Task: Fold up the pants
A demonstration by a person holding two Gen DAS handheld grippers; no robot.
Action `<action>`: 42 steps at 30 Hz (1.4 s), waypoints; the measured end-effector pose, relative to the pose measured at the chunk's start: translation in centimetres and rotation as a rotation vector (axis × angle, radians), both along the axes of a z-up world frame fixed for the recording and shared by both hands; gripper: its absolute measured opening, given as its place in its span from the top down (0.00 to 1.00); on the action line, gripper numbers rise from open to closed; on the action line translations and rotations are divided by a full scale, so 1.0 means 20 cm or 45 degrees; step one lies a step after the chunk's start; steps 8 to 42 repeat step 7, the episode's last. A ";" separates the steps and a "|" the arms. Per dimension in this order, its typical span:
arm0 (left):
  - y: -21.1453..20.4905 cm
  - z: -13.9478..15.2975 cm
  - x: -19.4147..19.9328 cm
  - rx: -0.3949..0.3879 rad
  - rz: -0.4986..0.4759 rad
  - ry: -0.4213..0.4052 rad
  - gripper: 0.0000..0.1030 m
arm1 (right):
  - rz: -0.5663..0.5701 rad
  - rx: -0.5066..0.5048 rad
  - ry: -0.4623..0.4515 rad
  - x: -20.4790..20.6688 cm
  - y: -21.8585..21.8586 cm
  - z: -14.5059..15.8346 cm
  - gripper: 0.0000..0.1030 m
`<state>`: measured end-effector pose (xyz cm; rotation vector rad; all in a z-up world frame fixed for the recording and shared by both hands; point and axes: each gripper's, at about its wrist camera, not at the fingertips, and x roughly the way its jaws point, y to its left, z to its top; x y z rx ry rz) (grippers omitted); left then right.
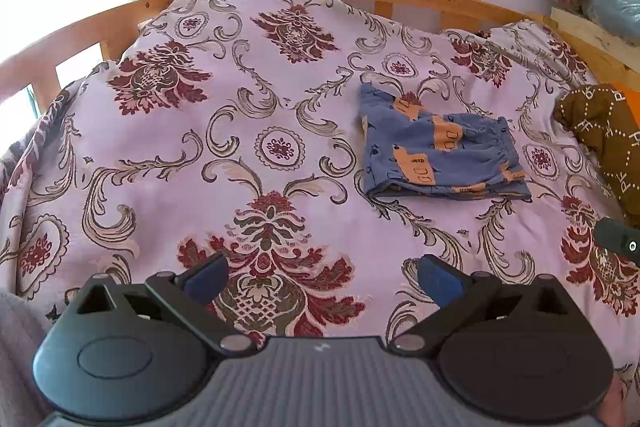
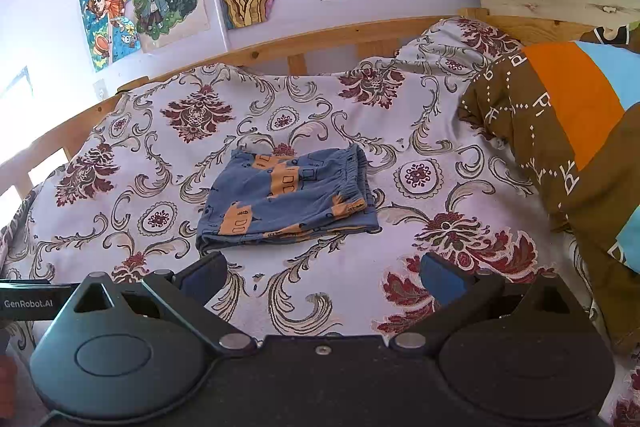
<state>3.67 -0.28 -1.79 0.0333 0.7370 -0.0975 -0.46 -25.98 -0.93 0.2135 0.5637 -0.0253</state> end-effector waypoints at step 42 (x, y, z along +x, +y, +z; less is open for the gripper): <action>-0.02 0.00 -0.01 0.018 -0.019 -0.014 0.00 | 0.001 0.001 0.000 0.00 0.00 0.00 0.01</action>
